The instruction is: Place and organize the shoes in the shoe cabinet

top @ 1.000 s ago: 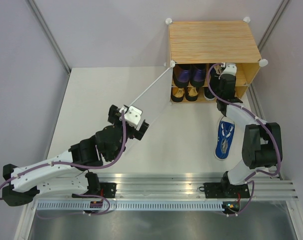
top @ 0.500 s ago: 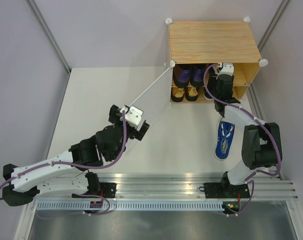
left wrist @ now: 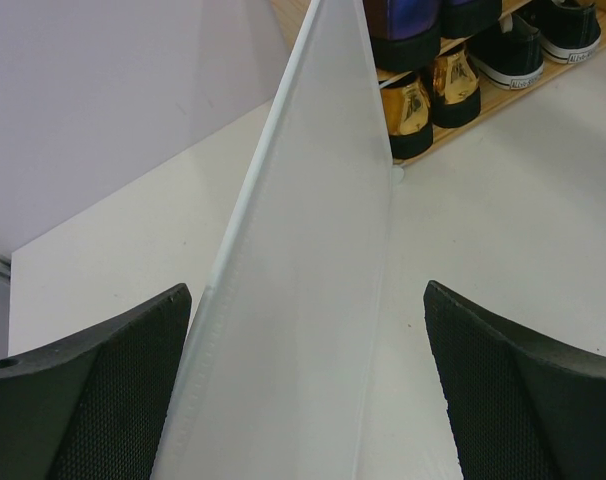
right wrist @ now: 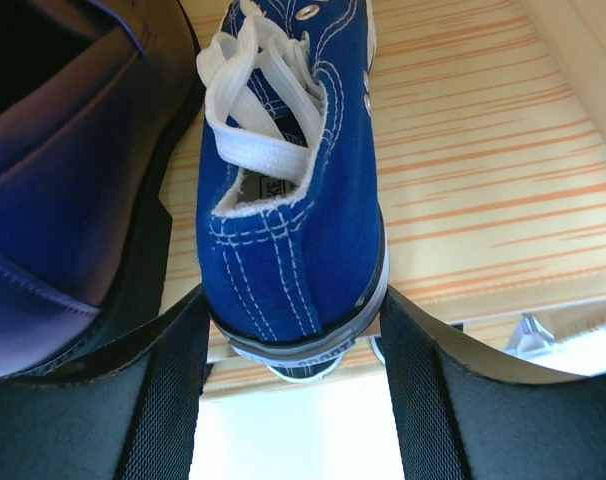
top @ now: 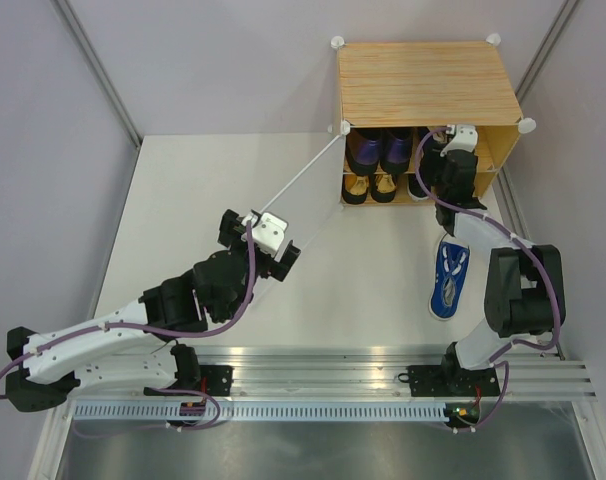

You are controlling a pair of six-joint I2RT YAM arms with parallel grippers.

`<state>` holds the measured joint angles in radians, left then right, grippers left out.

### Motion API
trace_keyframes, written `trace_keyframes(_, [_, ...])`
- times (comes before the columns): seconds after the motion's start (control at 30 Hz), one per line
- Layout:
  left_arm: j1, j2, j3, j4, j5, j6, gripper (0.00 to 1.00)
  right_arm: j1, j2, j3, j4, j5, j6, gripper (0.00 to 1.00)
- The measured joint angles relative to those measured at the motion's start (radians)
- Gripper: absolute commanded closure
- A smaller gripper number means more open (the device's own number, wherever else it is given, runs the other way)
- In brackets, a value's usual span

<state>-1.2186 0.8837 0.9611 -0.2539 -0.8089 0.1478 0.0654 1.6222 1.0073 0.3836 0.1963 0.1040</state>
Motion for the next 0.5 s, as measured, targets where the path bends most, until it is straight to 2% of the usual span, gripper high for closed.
trace_keyframes(0.23, [0.000,0.002,0.001,0.000,0.000,0.000,0.00,-0.029,0.054,-0.003,0.070,-0.082,0.031,0.64])
trace_keyframes(0.5, [0.000,0.007,0.001,0.000,0.000,0.000,0.00,-0.035,0.081,-0.002,0.118,-0.097,0.032,0.64])
